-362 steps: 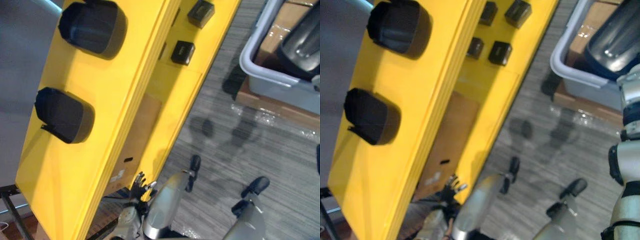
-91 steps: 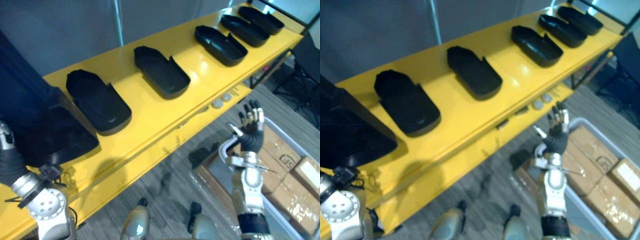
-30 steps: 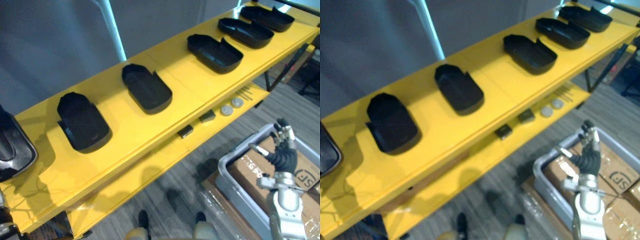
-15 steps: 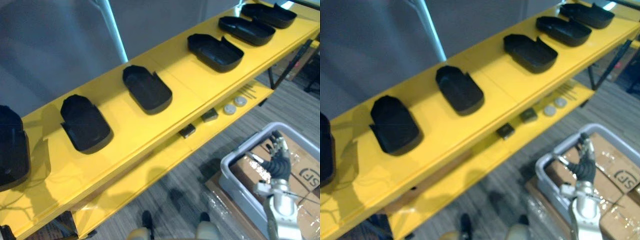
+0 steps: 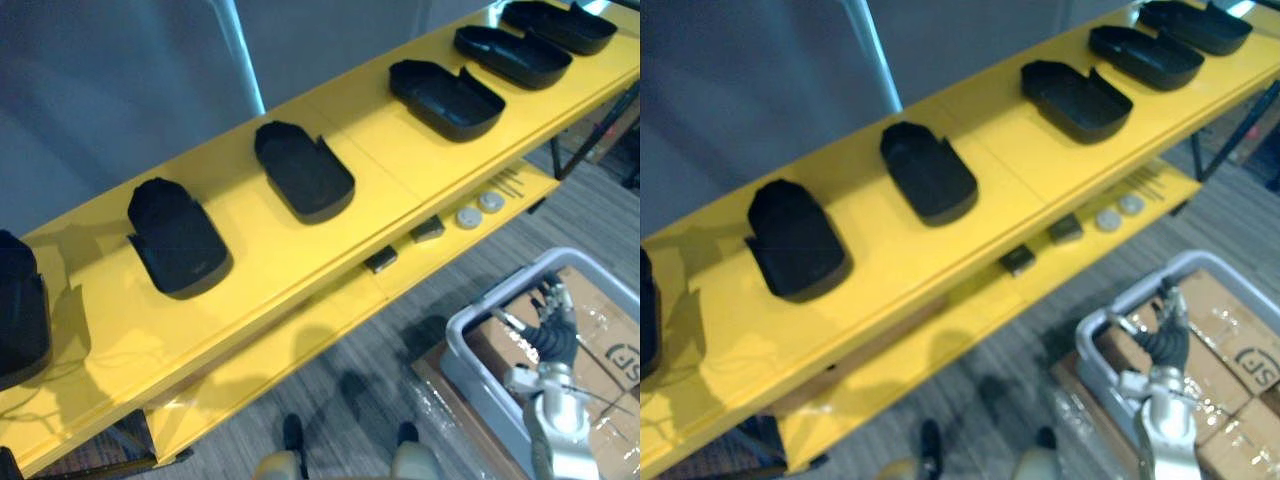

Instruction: Walk over and take plastic housings, then place them on the shelf

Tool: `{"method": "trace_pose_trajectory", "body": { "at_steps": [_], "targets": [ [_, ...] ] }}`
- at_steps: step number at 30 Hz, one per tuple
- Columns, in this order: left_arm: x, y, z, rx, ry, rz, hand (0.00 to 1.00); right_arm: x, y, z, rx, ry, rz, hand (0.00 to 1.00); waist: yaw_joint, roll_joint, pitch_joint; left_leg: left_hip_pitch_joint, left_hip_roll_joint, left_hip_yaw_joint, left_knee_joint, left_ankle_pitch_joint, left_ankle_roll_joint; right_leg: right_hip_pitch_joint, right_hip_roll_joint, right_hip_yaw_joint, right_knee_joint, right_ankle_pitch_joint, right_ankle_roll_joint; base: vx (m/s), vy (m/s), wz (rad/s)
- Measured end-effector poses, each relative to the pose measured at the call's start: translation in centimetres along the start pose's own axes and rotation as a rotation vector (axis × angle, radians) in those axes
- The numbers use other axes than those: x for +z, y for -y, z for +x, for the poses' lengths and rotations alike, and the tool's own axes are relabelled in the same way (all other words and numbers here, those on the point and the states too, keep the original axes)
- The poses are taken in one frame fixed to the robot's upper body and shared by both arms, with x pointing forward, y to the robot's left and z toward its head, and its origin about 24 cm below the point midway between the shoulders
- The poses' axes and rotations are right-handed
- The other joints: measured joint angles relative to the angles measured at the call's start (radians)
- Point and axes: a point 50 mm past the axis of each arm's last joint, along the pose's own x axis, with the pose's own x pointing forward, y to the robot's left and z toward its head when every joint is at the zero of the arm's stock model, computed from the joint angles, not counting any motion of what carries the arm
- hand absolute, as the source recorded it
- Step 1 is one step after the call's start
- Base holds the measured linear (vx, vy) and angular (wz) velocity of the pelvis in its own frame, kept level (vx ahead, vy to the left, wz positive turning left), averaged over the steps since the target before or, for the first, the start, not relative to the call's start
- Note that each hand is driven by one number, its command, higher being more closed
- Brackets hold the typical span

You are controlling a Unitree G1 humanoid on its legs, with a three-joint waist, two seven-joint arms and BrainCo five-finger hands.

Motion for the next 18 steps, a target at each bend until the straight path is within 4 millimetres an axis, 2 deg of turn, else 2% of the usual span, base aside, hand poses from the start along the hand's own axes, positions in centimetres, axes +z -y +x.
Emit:
{"method": "trace_pose_trajectory", "body": {
  "at_steps": [6, 10, 18],
  "targets": [
    [0.2, 0.1, 0.0, 0.019, 0.006, -0.041, 1.0, 0.6, -0.2, 0.8, -0.005, 0.03, 0.031, 0.0, 0.0, -0.033, 0.028, -0.026, 0.0, 0.005, 0.0, 0.012, 0.0, -0.053, 0.0, 0.017, 0.032, -0.004, -0.005, -0.01, 0.002, -0.01],
    [0.9, 0.4, -0.1, 0.023, 0.025, -0.07, 1.0, 1.5, 0.3, 1.7, -0.032, 0.071, 0.039, 0.0, -0.003, -0.052, 0.08, -0.039, 0.0, 0.005, 0.0, 0.02, 0.0, -0.074, -0.001, 0.022, 0.048, -0.008, -0.012, -0.01, 0.001, 0.0],
    [1.7, 0.6, -0.2, 0.072, 0.043, -0.119, 1.0, 3.1, 1.3, 3.0, -0.046, 0.136, 0.022, 0.0, -0.004, -0.047, 0.142, -0.067, 0.0, 0.015, 0.002, 0.029, 0.001, -0.13, 0.0, 0.05, 0.086, -0.009, -0.009, 0.0, -0.003, -0.03]
  ]
}}
